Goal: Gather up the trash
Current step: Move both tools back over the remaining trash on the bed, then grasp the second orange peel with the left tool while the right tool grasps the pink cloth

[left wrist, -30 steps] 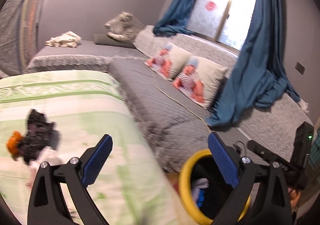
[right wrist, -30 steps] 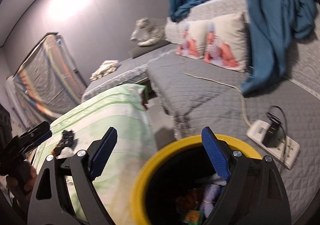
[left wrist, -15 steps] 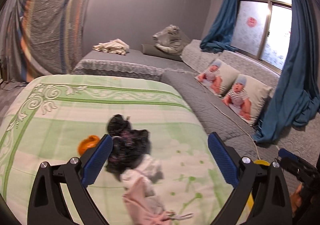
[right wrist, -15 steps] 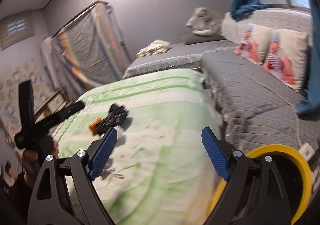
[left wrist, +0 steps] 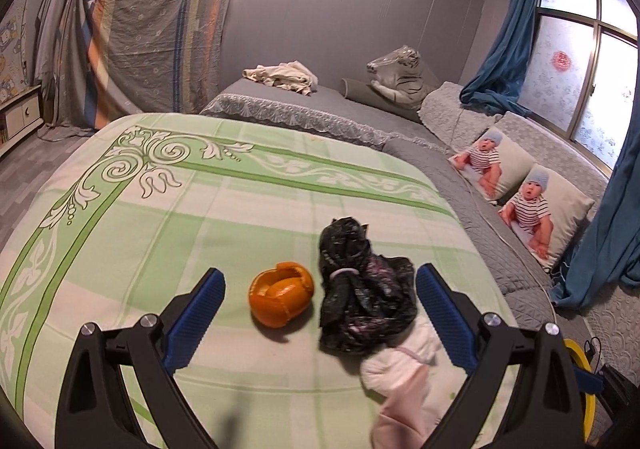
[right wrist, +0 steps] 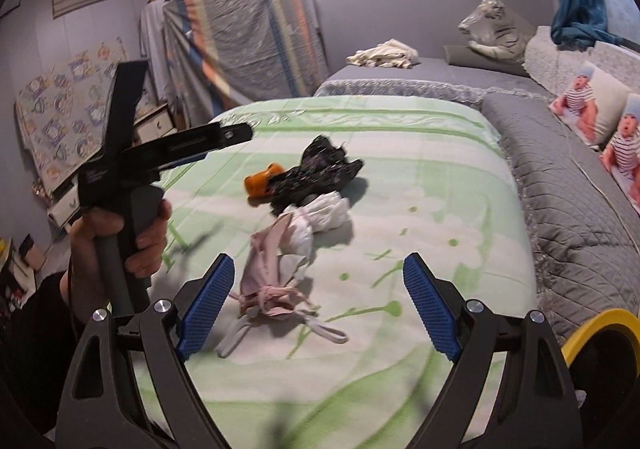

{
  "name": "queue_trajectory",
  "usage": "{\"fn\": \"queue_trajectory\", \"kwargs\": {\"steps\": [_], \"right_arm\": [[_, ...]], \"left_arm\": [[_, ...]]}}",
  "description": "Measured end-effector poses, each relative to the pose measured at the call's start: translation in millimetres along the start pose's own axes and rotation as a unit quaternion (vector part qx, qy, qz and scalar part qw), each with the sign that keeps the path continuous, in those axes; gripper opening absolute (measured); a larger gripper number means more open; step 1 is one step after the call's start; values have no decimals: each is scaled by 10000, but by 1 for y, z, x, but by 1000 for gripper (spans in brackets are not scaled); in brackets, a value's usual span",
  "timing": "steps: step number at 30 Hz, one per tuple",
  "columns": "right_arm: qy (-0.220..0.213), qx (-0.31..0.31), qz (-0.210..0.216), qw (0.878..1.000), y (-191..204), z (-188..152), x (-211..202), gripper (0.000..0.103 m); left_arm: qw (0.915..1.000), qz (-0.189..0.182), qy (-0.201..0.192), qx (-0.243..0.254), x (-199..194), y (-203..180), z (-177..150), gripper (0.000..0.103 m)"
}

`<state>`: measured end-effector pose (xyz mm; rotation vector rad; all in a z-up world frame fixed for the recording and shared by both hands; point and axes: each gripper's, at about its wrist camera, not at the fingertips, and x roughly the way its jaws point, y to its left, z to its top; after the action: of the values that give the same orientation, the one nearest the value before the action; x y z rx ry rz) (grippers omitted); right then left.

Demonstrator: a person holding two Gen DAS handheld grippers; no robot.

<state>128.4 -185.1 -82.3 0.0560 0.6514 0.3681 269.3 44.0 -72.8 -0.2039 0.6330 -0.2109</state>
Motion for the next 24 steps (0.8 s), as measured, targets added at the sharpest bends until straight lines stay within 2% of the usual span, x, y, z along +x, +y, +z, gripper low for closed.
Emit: {"fn": "queue_trajectory", "kwargs": {"steps": [13,18,24], "right_arm": [[593,-400,206,9972,33,-11,53,82],[716,-392,247,9964,35,-12,63,82],[858,-398,275,9951,38,-11,74,81]], "left_arm": [[9986,227,485,24,40,22,-13,92],[9979,204,614,50,49,25,-19,82],[9962,115,866,7,66,29,-17,78]]}}
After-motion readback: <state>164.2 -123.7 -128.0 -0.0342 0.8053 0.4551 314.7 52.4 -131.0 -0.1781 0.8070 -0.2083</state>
